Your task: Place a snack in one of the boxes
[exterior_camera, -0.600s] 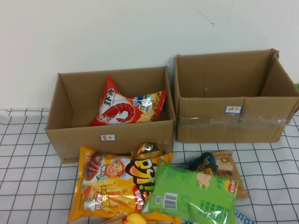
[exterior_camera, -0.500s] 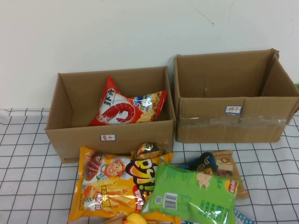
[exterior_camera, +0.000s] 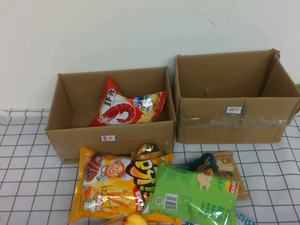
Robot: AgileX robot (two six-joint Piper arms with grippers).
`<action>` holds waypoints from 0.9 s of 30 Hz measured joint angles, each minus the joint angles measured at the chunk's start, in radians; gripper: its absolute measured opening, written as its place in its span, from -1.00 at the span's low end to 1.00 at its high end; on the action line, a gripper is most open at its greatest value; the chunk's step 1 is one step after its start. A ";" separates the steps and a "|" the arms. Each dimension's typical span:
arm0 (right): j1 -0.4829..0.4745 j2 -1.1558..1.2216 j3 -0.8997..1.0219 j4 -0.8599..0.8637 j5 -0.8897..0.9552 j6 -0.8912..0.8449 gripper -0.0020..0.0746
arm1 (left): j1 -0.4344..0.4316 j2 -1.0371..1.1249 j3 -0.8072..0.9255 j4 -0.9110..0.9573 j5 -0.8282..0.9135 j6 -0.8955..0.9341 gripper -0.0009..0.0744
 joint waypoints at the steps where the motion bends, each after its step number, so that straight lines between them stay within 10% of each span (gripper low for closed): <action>1: 0.000 0.000 0.000 0.000 0.000 0.000 -0.95 | 0.000 0.000 0.000 0.000 0.000 0.000 -0.98; 23: 0.000 0.000 0.000 0.000 0.000 0.000 -0.95 | 0.000 0.000 0.000 -0.003 -0.011 -0.012 -0.98; 27: 0.000 0.000 0.000 0.000 0.000 0.000 -0.95 | 0.000 0.000 0.005 -0.295 -0.098 -0.210 -0.98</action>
